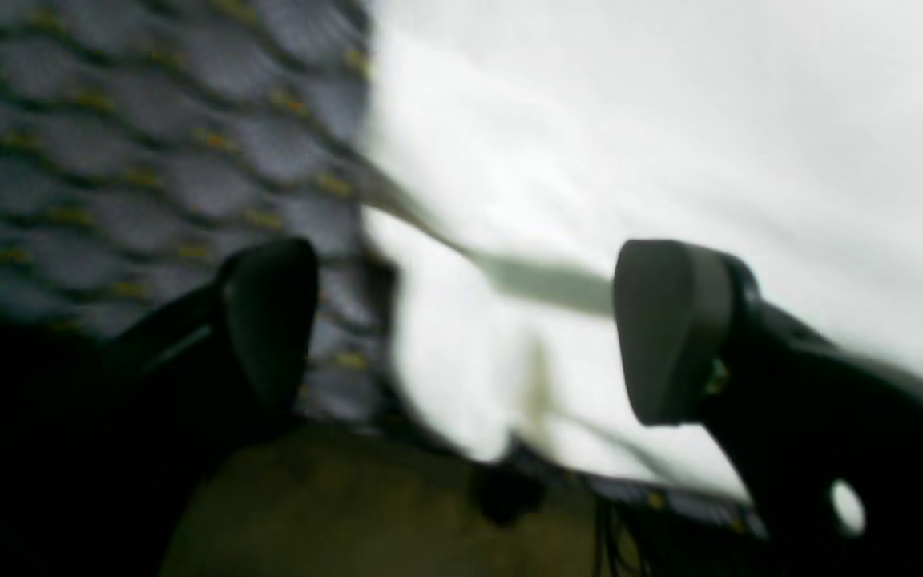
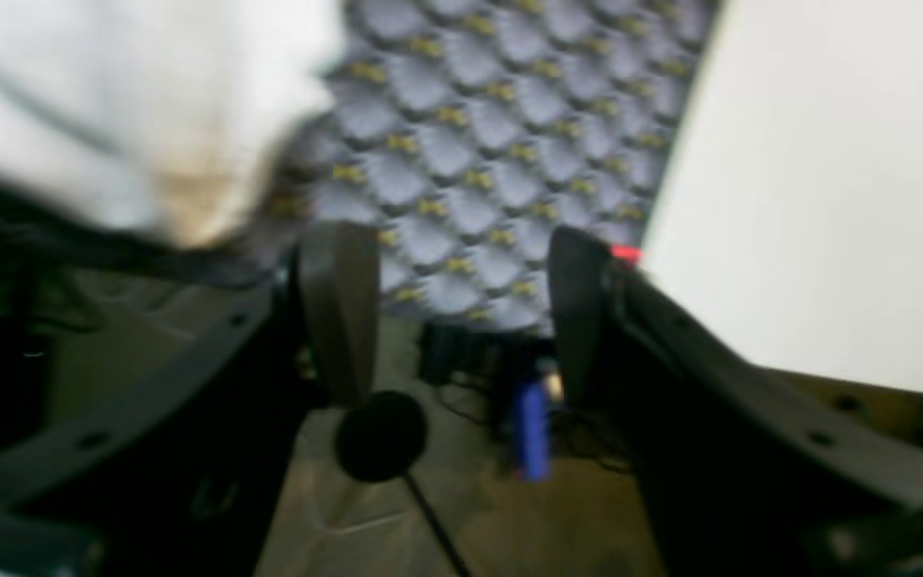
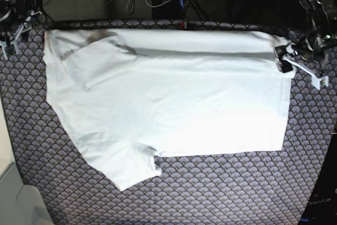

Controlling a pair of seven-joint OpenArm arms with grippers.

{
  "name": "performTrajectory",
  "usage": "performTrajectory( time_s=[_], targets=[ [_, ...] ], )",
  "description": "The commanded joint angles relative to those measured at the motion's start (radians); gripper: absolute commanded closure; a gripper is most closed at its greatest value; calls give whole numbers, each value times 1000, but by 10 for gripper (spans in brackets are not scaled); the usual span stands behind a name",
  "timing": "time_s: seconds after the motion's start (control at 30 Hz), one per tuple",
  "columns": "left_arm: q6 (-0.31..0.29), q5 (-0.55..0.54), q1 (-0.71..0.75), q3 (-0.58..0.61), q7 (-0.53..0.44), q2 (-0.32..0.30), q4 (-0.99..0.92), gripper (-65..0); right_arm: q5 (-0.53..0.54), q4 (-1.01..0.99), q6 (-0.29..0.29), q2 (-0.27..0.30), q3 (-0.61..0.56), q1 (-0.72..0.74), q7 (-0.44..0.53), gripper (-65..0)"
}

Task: Fold the T-shirt properly
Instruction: 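Move both grippers to the hem corners and grasp them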

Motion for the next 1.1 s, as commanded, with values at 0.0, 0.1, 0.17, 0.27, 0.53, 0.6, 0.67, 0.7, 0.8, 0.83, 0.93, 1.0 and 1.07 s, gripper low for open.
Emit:
performTrajectory(
  time_s=[0.0,0.1,0.17,0.27,0.53,0.6,0.67,0.7,0.8,0.83,0.93,1.0,1.07],
  targets=[
    [1,-5,-19,-26,-14,-16,33,-564,13,20,-7,25,7,30,34,-344],
    [1,-5,-91,-58,-11,-16,50,-565,11,22,-7,45,-5,106,34,-345],
    [1,-5,-144,-63,-17,-21,41,-566,7,19,-7,52,-56,184,30,-346],
    [1,-2,-248,-58,-22,-13,-8,-566,7,17,-7,68,-145,326,-56,-346],
    [3,1,-520,32,-117,7,-272,-563,5,-389,-7,98,-445,828,-250,-344],
    [4,1,-543,72,-206,7,-336,-563,5,-550,-7,100,-488,937,-230,-344],
    [4,2,-576,127,-309,-1,-405,-563,5,-699,-7,100,-524,1028,-182,-344],
    [7,2,-589,155,-344,-2,-441,-563,5,-755,-7,100,-539,1060,-156,-344],
    [11,2,-632,212,-421,-16,-556,-563,5,-934,-7,98,-571,1141,-59,-344],
    [11,2,-644,218,-434,-19,-588,-563,5,-980,-7,98,-579,1158,-38,-344],
    [11,2,-678,226,-477,-21,-695,-563,7,-1123,-7,97,-608,1213,50,-344],
    [7,2,-694,226,-511,-22,-741,-563,8,-1199,-7,97,-628,1236,119,-344],
    [6,2,-710,226,-531,-24,-772,-564,8,-1256,-7,97,-640,1246,169,-346]
  ],
)
